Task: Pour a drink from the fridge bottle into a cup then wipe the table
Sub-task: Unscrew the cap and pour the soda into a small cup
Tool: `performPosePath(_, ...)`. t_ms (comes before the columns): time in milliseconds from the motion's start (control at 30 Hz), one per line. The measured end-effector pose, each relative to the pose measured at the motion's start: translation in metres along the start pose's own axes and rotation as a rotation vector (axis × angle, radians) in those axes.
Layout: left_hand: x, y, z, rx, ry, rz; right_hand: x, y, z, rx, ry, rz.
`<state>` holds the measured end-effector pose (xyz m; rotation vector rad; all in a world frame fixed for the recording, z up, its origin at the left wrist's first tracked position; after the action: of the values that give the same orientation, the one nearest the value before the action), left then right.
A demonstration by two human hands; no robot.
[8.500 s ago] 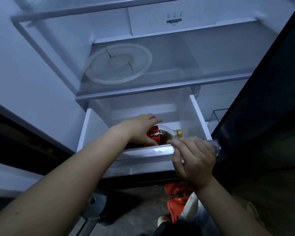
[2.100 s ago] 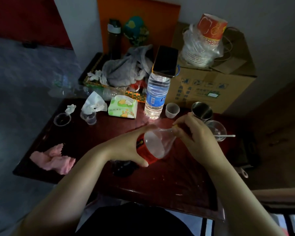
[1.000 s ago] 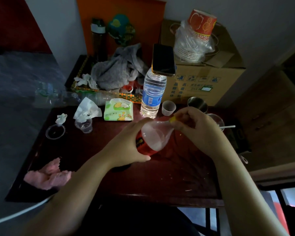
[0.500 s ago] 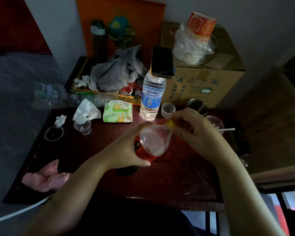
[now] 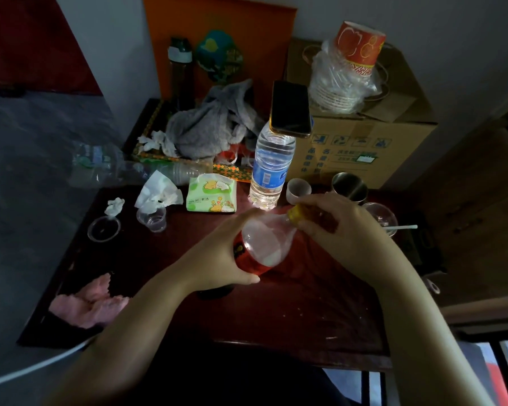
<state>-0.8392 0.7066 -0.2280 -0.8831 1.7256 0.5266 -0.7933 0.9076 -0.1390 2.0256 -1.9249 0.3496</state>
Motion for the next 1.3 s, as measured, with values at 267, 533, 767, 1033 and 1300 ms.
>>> performPosePath(267,0.0,0.002,-0.001,0.011,0.042,-0.003,0.001,0.001,0.006,-0.093,-0.077,0.163)
performPosePath(533,0.003,0.002,-0.001,0.037,0.07,-0.026,-0.007,0.0,0.004,0.031,0.117,-0.008)
performPosePath(767,0.002,0.006,0.001,0.042,0.061,-0.028,-0.01,0.001,0.007,-0.023,-0.01,0.143)
performPosePath(1033,0.007,0.007,0.003,0.054,0.1,-0.054,-0.021,0.004,0.013,0.078,0.041,0.001)
performPosePath(1300,0.008,0.014,-0.001,0.069,0.191,-0.111,-0.031,-0.002,0.019,-0.072,0.133,0.054)
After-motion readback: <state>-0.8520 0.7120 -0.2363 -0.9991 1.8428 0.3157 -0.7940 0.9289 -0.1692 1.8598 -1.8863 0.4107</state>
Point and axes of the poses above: each hand's wrist, its own y-axis towards the middle knuckle, its own z-axis out of the palm, x = y × z, the point moved 3 cm from there along y, towards the middle knuckle, and after that the axes turned 15 degrees about -y, right-handed, at the moved point
